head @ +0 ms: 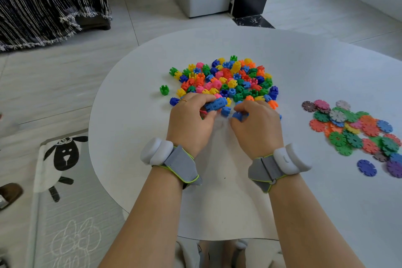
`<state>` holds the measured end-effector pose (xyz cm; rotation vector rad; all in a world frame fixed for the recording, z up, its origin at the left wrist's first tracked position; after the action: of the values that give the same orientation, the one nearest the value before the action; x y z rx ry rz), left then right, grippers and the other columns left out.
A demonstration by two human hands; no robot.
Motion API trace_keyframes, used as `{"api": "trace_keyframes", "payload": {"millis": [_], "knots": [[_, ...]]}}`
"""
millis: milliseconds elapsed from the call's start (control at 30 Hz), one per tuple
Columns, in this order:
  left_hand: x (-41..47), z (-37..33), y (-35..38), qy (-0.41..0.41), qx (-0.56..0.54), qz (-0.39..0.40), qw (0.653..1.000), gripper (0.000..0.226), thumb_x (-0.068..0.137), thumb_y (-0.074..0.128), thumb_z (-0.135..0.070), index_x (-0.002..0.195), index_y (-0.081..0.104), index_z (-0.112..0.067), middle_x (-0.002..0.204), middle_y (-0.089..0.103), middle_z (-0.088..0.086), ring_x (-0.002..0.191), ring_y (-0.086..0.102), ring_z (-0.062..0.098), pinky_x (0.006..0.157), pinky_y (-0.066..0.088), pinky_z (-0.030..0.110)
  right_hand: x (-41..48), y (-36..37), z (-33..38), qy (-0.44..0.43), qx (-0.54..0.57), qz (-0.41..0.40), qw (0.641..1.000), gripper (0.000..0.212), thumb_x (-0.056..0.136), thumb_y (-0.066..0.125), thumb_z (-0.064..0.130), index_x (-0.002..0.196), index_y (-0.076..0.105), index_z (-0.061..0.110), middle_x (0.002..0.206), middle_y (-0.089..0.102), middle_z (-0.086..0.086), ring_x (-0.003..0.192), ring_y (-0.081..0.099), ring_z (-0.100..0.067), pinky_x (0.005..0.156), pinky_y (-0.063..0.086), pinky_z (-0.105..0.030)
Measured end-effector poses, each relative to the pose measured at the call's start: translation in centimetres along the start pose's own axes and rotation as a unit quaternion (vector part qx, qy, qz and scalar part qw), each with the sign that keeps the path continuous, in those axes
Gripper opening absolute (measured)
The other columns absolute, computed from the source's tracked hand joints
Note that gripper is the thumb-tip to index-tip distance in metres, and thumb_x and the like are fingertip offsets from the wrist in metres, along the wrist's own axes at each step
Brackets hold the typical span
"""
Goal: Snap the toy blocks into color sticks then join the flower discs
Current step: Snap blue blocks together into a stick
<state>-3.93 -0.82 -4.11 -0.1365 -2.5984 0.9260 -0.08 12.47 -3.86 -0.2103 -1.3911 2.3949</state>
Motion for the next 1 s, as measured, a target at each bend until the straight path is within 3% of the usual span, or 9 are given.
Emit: {"api": "trace_keyframes", "payload": {"millis": [133, 200, 300, 367, 433, 567, 700, 867, 1000], "knots": [[-0.1, -0.1, 0.0, 0.008, 0.005, 0.000, 1.000, 0.032, 0.078, 0.068, -0.003, 0.109, 0.068, -0.009, 0.107, 0.064, 0.009, 0.096, 0.057, 0.020, 0.079, 0.031, 0.002, 0.1, 0.3, 0.1, -0.004, 0.004, 0.015, 1.000, 0.035, 0.089, 0.056, 0.014, 0.124, 0.061, 0.019, 0.118, 0.058, -0.003, 0.107, 0.054, -0.020, 0.086, 0.039, -0.024], [-0.1, -0.1, 0.0, 0.011, 0.004, 0.000, 1.000, 0.032, 0.077, 0.068, -0.002, 0.109, 0.068, -0.009, 0.107, 0.064, 0.008, 0.097, 0.058, 0.021, 0.081, 0.034, 0.007, 0.1, 0.2, 0.1, -0.015, 0.018, -0.011, 1.000, 0.034, 0.090, 0.057, 0.015, 0.123, 0.061, 0.019, 0.115, 0.060, -0.002, 0.105, 0.054, -0.017, 0.081, 0.032, -0.016], [-0.1, -0.1, 0.0, 0.015, 0.002, -0.004, 1.000, 0.032, 0.077, 0.068, -0.001, 0.108, 0.068, -0.010, 0.106, 0.064, 0.008, 0.096, 0.058, 0.021, 0.081, 0.037, 0.010, 0.1, -0.2, 0.2, 0.001, 0.131, -0.065, 0.989, 0.029, 0.090, 0.059, 0.017, 0.118, 0.064, 0.016, 0.101, 0.067, -0.002, 0.092, 0.063, -0.015, 0.082, 0.040, -0.016], [-0.1, -0.2, 0.1, 0.020, -0.001, -0.007, 1.000, 0.032, 0.077, 0.067, -0.001, 0.107, 0.068, -0.009, 0.104, 0.064, 0.008, 0.093, 0.058, 0.021, 0.080, 0.037, 0.010, 0.0, -0.5, 0.5, 0.047, 0.289, -0.044, 0.955, 0.021, 0.093, 0.056, 0.015, 0.111, 0.066, 0.010, 0.087, 0.069, -0.003, 0.074, 0.068, -0.012, 0.073, 0.057, -0.029], [-0.1, -0.3, 0.2, 0.028, -0.006, -0.009, 1.000, 0.031, 0.076, 0.068, -0.001, 0.106, 0.069, -0.009, 0.101, 0.064, 0.008, 0.091, 0.058, 0.020, 0.078, 0.038, 0.011, -0.2, -0.8, 0.9, 0.096, 0.404, -0.016, 0.909, 0.016, 0.095, 0.054, 0.015, 0.100, 0.067, 0.008, 0.079, 0.068, -0.006, 0.064, 0.068, -0.010, 0.063, 0.058, -0.028], [-0.2, -0.5, 0.2, 0.035, -0.017, -0.009, 0.999, 0.032, 0.076, 0.068, -0.003, 0.107, 0.069, -0.011, 0.102, 0.065, 0.006, 0.091, 0.059, 0.019, 0.081, 0.045, 0.021, -0.4, -0.9, 1.5, 0.173, 0.562, 0.015, 0.809, 0.014, 0.095, 0.056, 0.017, 0.086, 0.065, 0.012, 0.087, 0.069, -0.010, 0.079, 0.071, -0.020, 0.069, 0.059, -0.028], [-0.2, -0.7, 0.2, 0.037, -0.025, -0.004, 0.999, 0.033, 0.075, 0.069, -0.002, 0.107, 0.069, -0.010, 0.102, 0.065, 0.006, 0.088, 0.056, 0.013, 0.079, 0.041, 0.011, -0.5, -0.9, 1.7, 0.219, 0.647, 0.052, 0.728, 0.013, 0.096, 0.054, 0.015, 0.092, 0.064, 0.007, 0.087, 0.071, -0.012, 0.079, 0.071, -0.021, 0.070, 0.059, -0.028], [-0.2, -0.6, 0.1, 0.029, -0.027, -0.001, 0.999, 0.032, 0.075, 0.070, -0.002, 0.106, 0.069, -0.009, 0.100, 0.066, 0.007, 0.085, 0.052, 0.008, 0.078, 0.036, 0.002, -0.6, -0.9, 1.6, 0.205, 0.662, 0.058, 0.719, 0.014, 0.097, 0.052, 0.013, 0.097, 0.065, 0.009, 0.089, 0.071, -0.012, 0.077, 0.072, -0.018, 0.068, 0.059, -0.026], [-0.2, -0.6, 0.1, 0.022, -0.022, 0.004, 0.999, 0.031, 0.076, 0.070, -0.004, 0.107, 0.069, -0.009, 0.102, 0.065, 0.006, 0.091, 0.057, 0.014, 0.081, 0.041, 0.012, -0.5, -0.8, 1.5, 0.201, 0.672, 0.078, 0.708, 0.017, 0.098, 0.047, 0.009, 0.099, 0.064, 0.007, 0.093, 0.070, -0.013, 0.079, 0.072, -0.018, 0.070, 0.059, -0.027]]}}
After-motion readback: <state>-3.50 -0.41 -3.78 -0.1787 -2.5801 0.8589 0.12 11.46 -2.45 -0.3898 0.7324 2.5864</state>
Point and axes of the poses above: each hand's wrist, its own x-axis towards the middle knuckle, its own y-axis out of the palm, z = x × y, the point moved 1 cm from there along x, towards the middle knuckle
